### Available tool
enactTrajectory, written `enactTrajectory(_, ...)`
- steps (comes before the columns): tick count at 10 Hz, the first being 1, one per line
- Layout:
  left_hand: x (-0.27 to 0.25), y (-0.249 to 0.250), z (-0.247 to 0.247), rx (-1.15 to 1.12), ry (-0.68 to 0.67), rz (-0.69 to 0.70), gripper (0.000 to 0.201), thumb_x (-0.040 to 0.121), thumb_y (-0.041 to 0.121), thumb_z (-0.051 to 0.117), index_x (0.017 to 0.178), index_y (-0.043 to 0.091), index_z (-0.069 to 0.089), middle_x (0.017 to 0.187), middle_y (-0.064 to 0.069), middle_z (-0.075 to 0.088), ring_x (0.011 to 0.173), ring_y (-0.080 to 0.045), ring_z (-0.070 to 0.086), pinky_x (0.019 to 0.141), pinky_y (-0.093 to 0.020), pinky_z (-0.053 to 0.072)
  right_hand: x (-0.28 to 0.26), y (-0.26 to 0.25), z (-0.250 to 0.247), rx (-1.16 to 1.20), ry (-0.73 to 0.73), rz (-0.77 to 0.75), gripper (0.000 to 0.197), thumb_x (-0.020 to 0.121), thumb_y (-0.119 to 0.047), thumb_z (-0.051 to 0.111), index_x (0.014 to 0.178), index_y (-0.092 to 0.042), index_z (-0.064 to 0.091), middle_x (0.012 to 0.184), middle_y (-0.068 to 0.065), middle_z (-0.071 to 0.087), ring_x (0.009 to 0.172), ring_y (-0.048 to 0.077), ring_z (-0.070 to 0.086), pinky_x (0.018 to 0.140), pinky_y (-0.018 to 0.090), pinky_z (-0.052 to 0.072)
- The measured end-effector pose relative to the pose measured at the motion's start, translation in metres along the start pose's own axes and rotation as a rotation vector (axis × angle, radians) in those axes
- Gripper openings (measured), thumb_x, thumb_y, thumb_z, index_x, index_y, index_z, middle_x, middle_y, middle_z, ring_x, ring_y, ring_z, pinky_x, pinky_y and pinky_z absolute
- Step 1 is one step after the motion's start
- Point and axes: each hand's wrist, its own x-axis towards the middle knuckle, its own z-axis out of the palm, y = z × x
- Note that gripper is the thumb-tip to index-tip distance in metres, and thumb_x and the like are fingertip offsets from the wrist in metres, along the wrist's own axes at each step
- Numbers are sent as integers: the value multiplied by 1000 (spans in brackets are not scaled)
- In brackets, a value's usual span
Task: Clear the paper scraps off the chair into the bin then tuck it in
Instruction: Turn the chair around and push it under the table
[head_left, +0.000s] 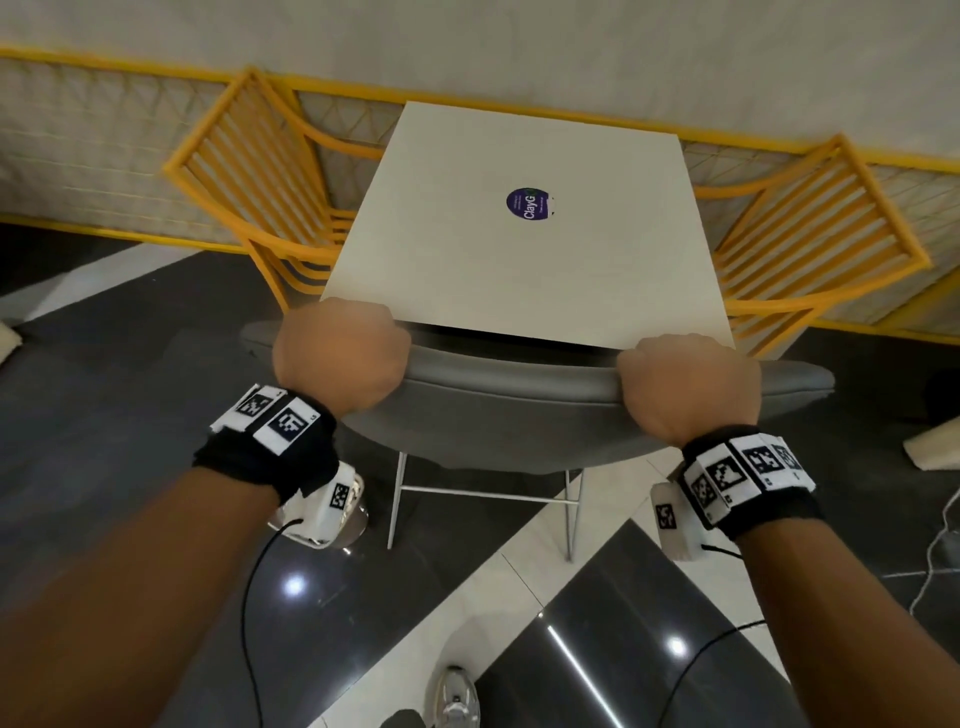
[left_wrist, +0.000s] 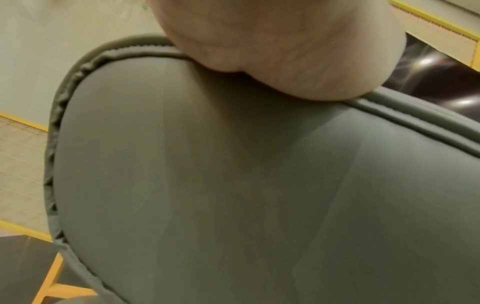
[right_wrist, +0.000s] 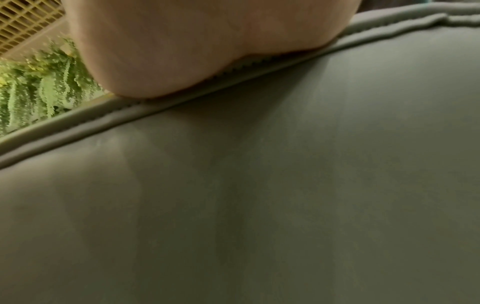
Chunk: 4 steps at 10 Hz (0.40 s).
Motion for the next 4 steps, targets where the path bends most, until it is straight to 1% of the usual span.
enactTrajectory(1, -8, 1, -5, -2, -11, 29, 36, 86, 31, 37, 60, 16, 58, 52, 1, 49, 50, -24, 44, 55, -28, 24, -9, 0, -3, 7, 17, -10, 43, 84, -38, 36, 53, -15, 53, 49, -2, 49, 50, 25, 47, 51, 24, 27)
enactTrajectory(2, -25, -2, -15, -44, -45, 96, 36, 96, 30, 36, 73, 17, 61, 67, 1, 59, 66, -23, 51, 67, -36, 39, -21, -5, -2, 71, 81, -32, 39, 87, -34, 37, 61, -15, 59, 59, 3, 58, 56, 27, 47, 59, 31, 39)
enactTrajectory(3, -57, -12, -20, -167, -63, 135, 36, 98, 27, 44, 129, 15, 58, 131, -3, 61, 127, -21, 51, 114, -42, 31, -37, -5, -5, 290, 171, -71, 22, 93, -24, 47, 98, -17, 67, 101, 6, 67, 94, 28, 56, 86, 41, 45)
enactTrajectory(4, -111, -34, -17, -221, -107, 58, 65, 89, 19, 53, 151, 12, 36, 163, -2, 27, 152, -19, 22, 123, -43, 19, -93, -41, -1, 422, 216, -156, 22, 87, -14, 60, 108, -14, 65, 115, 7, 58, 105, 23, 49, 91, 37, 41)
